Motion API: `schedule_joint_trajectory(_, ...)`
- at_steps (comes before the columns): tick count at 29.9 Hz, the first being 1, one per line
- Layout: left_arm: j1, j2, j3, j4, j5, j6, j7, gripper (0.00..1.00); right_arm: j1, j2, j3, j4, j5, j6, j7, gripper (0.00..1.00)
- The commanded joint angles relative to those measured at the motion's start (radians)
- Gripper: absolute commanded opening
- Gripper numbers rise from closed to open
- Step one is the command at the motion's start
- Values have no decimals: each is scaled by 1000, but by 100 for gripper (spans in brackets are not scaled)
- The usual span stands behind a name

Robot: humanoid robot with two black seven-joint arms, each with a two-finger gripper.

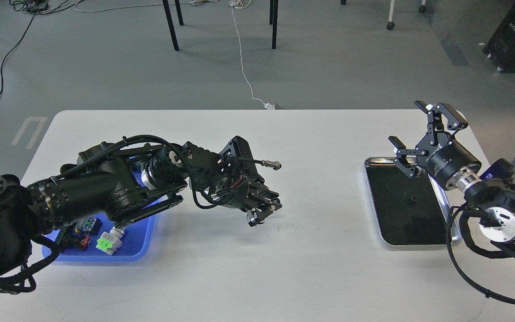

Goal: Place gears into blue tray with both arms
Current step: 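Grasp the black part with the left gripper and lift it, then carry the black part into the blue tray and release it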

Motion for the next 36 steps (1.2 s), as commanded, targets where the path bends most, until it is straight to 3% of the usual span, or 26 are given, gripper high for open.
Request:
schedule_joint_trajectory(1, -4, 15, -1, 0, 0, 1, 0, 15, -2, 0, 4, 0, 0, 0, 0, 97)
schedule_joint_trajectory(21, -2, 251, -8, -130, 0, -1, 0, 16, -3, 16, 4, 3, -5, 0, 0, 97)
schedule_joint_trajectory(36, -4, 335, -10, -167, 0, -4, 0, 16, -2, 36, 4, 0, -11, 0, 0, 97)
